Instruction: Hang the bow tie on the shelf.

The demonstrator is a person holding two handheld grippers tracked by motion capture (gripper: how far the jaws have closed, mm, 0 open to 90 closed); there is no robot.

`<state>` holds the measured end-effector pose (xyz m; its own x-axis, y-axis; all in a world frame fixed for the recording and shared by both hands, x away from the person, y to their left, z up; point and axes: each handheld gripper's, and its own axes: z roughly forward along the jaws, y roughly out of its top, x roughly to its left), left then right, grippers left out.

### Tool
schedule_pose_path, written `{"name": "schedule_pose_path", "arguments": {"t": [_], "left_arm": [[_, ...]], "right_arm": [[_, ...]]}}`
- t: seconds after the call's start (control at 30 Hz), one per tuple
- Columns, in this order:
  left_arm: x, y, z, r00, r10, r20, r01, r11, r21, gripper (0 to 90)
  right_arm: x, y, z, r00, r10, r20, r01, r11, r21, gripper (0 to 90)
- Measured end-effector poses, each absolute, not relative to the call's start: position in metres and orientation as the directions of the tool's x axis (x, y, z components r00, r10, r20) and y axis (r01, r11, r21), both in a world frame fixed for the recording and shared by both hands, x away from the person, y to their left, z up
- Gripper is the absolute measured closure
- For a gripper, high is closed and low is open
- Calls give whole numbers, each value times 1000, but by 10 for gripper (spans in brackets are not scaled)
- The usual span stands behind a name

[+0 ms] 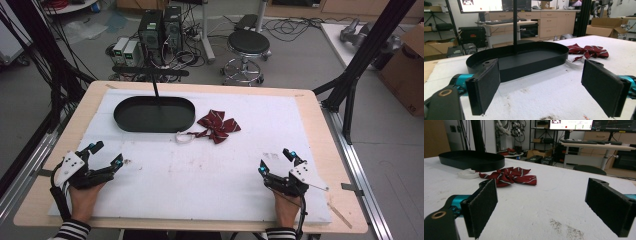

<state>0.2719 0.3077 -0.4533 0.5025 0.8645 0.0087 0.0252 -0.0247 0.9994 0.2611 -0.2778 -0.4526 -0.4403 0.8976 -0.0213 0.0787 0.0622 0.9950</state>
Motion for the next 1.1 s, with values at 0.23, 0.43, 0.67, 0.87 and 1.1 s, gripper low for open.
{"name": "schedule_pose_path", "arguments": {"t": [0.23,0.43,0.67,0.87,1.1], "left_arm": [[272,308,-453,500,866,14,24,-30,999,155],[272,307,-453,497,868,13,25,-29,999,156],[272,307,-453,497,868,17,27,-35,999,156],[272,307,-453,495,869,19,26,-36,999,156],[272,307,-453,495,869,19,25,-36,999,156]], "right_arm": [[261,-278,-453,-438,899,-21,75,60,995,99],[260,-278,-453,-441,897,-22,76,61,995,99],[260,-277,-453,-438,899,-24,74,63,995,99],[260,-276,-453,-436,899,-37,69,74,995,99],[260,-276,-453,-434,900,-34,70,71,995,99]]}}
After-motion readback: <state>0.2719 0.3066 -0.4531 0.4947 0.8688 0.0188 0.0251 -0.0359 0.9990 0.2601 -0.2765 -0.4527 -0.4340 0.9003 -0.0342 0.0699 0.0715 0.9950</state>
